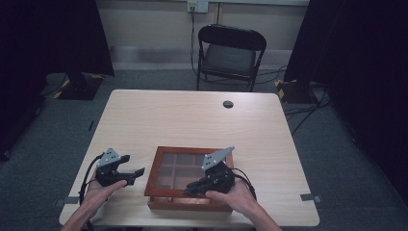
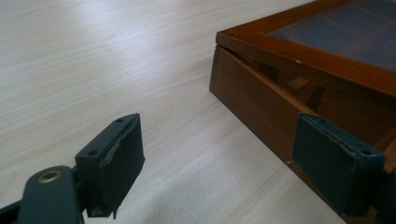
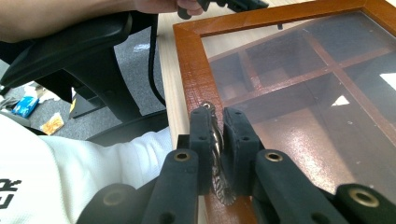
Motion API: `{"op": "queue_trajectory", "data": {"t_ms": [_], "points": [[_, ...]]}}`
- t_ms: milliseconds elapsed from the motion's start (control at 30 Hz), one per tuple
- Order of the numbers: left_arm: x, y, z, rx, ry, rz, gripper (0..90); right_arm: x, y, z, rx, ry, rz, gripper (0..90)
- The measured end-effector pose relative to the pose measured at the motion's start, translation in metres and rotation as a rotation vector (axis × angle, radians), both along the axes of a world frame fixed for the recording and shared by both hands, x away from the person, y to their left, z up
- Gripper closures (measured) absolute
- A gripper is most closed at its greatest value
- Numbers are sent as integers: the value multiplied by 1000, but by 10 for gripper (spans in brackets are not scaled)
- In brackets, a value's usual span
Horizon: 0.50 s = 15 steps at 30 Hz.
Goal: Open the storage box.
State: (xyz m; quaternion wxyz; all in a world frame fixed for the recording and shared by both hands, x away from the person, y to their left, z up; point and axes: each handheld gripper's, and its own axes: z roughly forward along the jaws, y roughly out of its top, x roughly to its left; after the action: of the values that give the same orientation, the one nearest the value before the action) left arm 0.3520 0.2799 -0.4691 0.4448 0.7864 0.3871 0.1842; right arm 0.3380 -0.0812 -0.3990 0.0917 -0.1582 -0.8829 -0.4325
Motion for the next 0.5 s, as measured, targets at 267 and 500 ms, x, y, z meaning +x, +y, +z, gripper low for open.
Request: {"op": "queue_trajectory", "data": {"t_ms": [267, 500], "points": [[-9, -12, 7, -8, -46, -85, 164, 4, 0, 10, 1, 8, 2, 833], [-12, -14, 13, -33, -78, -104, 200, 7, 0, 17, 1, 1, 4, 832]]}}
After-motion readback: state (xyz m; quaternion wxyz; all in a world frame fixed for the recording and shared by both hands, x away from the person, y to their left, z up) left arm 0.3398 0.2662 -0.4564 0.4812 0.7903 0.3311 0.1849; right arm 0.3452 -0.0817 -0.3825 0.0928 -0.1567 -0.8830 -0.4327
